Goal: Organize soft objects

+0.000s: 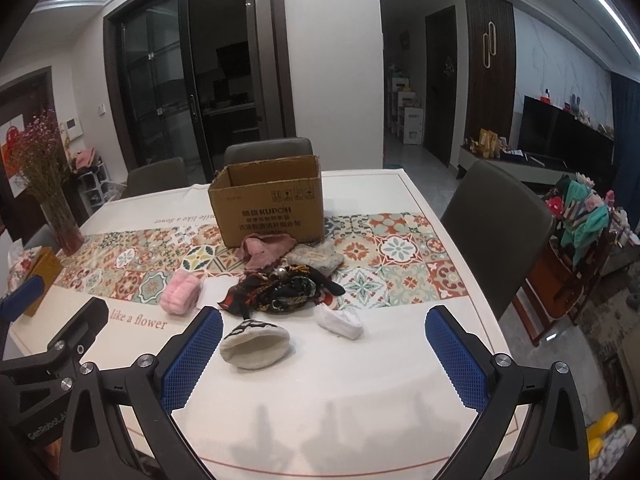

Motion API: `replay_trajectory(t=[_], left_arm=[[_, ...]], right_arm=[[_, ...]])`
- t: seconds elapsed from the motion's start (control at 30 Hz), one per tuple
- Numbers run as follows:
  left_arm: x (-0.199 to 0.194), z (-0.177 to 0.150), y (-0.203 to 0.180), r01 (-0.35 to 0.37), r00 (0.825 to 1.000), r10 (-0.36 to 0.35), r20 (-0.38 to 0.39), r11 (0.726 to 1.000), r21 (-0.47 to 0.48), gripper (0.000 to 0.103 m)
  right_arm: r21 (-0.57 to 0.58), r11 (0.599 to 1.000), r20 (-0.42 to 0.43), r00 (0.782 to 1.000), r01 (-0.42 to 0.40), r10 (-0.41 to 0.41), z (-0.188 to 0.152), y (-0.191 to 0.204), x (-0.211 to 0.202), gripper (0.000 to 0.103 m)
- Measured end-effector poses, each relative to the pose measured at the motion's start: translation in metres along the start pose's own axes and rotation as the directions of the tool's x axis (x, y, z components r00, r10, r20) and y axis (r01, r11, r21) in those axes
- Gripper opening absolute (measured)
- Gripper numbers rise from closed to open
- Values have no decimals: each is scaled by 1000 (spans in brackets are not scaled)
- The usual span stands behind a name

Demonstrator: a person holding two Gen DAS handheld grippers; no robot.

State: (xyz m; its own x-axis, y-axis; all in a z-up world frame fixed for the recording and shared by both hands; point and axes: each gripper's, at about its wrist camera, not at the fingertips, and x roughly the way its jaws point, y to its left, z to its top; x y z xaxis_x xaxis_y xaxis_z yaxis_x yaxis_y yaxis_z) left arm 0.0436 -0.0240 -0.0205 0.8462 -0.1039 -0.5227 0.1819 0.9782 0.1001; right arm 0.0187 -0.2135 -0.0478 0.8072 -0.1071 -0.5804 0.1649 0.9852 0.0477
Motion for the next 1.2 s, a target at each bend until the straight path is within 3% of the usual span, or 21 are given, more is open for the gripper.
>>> replay_trajectory(t=[0.27,0.6,0.7,0.9,1.2], left_arm=[[47,8,2,78,994,-75,-74,996,32,99],[108,11,8,186,967,-175,-186,982,38,96],[121,12,5,186,958,-176,-225,982,24,95],[139,12,-9,115,959,-118,-256,993,-25,95],[170,0,-36,41,929,-76,-362,994,-103,95]], right_arm=[[23,999,-75,997,36,-34,5,5,37,102],[2,996,-137,987,88,-87,16,20,79,102],[-4,996,-149,985,91,-91,17,22,92,102],[-9,999,-186,981,49,-50,19,10,125,102],[-28,997,-278,958,-76,65,18,-19,180,102]])
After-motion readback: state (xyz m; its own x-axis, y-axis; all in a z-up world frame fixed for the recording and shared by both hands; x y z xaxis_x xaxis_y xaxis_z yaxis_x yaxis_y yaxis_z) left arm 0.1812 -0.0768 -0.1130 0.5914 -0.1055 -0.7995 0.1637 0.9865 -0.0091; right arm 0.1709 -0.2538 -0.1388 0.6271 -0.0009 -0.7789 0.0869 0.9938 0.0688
